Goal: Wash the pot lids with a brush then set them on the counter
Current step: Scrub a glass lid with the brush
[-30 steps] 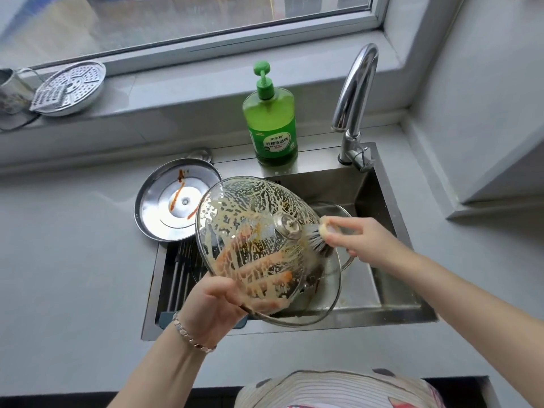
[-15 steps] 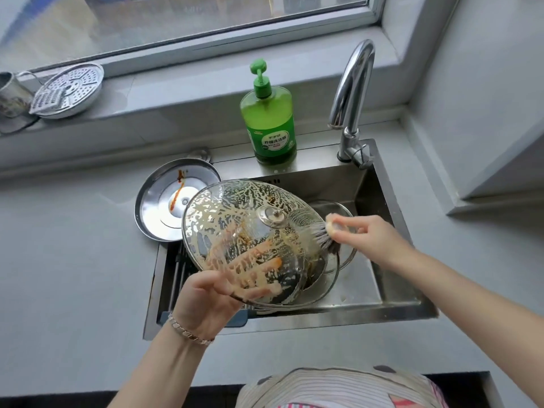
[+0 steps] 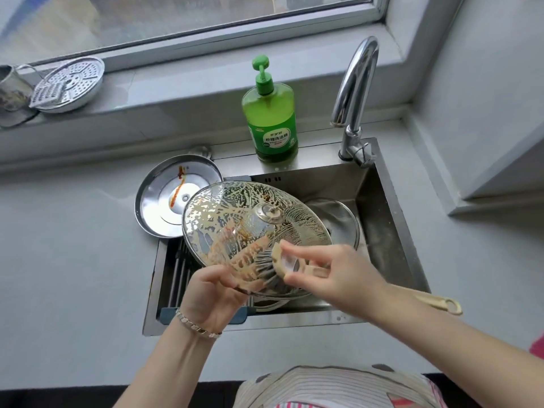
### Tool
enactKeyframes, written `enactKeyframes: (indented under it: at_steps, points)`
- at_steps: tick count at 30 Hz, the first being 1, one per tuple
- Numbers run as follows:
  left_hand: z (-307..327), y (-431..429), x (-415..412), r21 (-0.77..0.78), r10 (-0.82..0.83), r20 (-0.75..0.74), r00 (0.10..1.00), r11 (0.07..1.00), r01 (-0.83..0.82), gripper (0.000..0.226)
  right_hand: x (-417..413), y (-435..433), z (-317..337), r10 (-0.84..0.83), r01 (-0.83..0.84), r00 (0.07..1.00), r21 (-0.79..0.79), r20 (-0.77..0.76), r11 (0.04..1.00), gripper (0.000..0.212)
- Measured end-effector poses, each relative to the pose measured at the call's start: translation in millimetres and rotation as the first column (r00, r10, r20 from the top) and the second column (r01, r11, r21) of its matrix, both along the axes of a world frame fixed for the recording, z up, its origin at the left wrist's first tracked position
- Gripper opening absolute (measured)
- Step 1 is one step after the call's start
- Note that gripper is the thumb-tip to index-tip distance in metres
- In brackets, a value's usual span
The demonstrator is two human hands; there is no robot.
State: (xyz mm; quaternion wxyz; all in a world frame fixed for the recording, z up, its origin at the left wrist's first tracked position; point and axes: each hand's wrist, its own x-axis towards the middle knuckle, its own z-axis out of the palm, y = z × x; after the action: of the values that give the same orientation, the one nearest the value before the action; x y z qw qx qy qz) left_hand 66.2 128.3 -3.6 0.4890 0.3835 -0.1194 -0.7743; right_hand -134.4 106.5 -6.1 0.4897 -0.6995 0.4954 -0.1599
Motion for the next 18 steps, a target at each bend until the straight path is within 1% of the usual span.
enactKeyframes:
  at_steps: [1, 2, 4, 5, 6, 7, 8, 9, 11, 12, 13, 14, 15, 16, 18]
  points:
    - [-0.9, 0.0, 1.2, 0.013, 0.031, -0.008, 1.000, 0.999, -0.031, 0.069, -4.3, -5.0, -1.4, -0.035, 0.036, 0.999, 0.011, -0.030, 0.999, 0.038]
    - [-1.7, -0.6, 1.9, 0.015, 0.050, -0.024, 0.998, 0.999, -0.050, 0.073, -10.9, -13.0, -7.0, -0.108, 0.109, 0.992, 0.014, -0.064, 0.994, 0.036]
    - [-0.1, -2.5, 1.4, 0.013, 0.067, -0.061, 0.996, 0.998, -0.067, 0.081, -19.3, -21.1, -13.9, -0.214, 0.215, 0.967, -0.008, -0.141, 0.976, 0.035]
    - [1.2, -3.0, 1.1, 0.015, 0.064, -0.057, 0.996, 0.998, -0.063, 0.077, -17.6, -18.6, -13.5, -0.214, 0.213, 0.966, -0.019, -0.149, 0.977, 0.036]
    - [2.8, -2.4, 0.8, 0.026, 0.055, -0.030, 0.998, 0.998, -0.054, 0.064, -12.5, -12.7, -10.4, -0.169, 0.167, 0.977, -0.028, -0.128, 0.986, 0.037]
    - [3.5, -2.2, 0.5, 0.042, 0.061, -0.002, 0.998, 0.997, -0.061, 0.057, -5.9, -4.3, -7.1, -0.101, 0.097, 0.989, -0.045, -0.110, 0.994, 0.039]
    - [3.7, -1.9, 0.6, 0.050, 0.082, 0.005, 0.997, 0.995, -0.082, 0.058, -0.3, 3.7, -4.6, -0.046, 0.039, 0.994, -0.067, -0.104, 0.997, 0.040]
    - [4.1, -1.7, 0.7, 0.049, 0.100, 0.002, 0.995, 0.994, -0.100, 0.060, 1.3, 6.1, -3.5, -0.030, 0.018, 0.992, -0.094, -0.125, 0.995, 0.041]
    - [3.7, -1.5, 0.9, 0.029, 0.107, -0.060, 0.992, 0.994, -0.105, 0.057, -6.6, -1.9, -6.5, -0.084, 0.072, 0.978, -0.071, -0.189, 0.995, 0.039]
    - [0.5, -2.7, 2.8, 0.015, 0.120, -0.091, 0.989, 0.993, -0.119, 0.073, -11.1, -4.5, -9.5, -0.121, 0.113, 0.970, -0.054, -0.212, 0.992, 0.039]
    - [-3.7, -4.9, 3.9, 0.030, 0.140, -0.117, 0.983, 0.990, -0.137, 0.097, -12.8, -4.3, -12.7, -0.143, 0.133, 0.962, -0.058, -0.232, 0.989, 0.039]
    - [-10.6, -6.6, 4.3, 0.077, 0.164, -0.119, 0.979, 0.985, -0.156, 0.112, -8.9, -1.6, -14.1, -0.134, 0.119, 0.961, -0.076, -0.240, 0.990, 0.040]
    - [-14.5, -6.7, 3.4, 0.108, 0.158, -0.104, 0.982, 0.983, -0.147, 0.119, 0.8, 3.0, -12.5, -0.104, 0.079, 0.970, -0.119, -0.222, 0.990, 0.041]
    - [-15.9, -6.1, 2.7, 0.125, 0.142, -0.097, 0.985, 0.984, -0.130, 0.117, 12.9, 8.4, -9.7, -0.064, 0.030, 0.980, -0.178, -0.186, 0.983, 0.043]
    - [-16.0, -4.8, 4.3, 0.156, 0.108, -0.105, 0.989, 0.984, -0.091, 0.098, 29.6, 14.2, -6.8, 0.005, -0.049, 0.989, -0.304, -0.145, 0.951, 0.055]
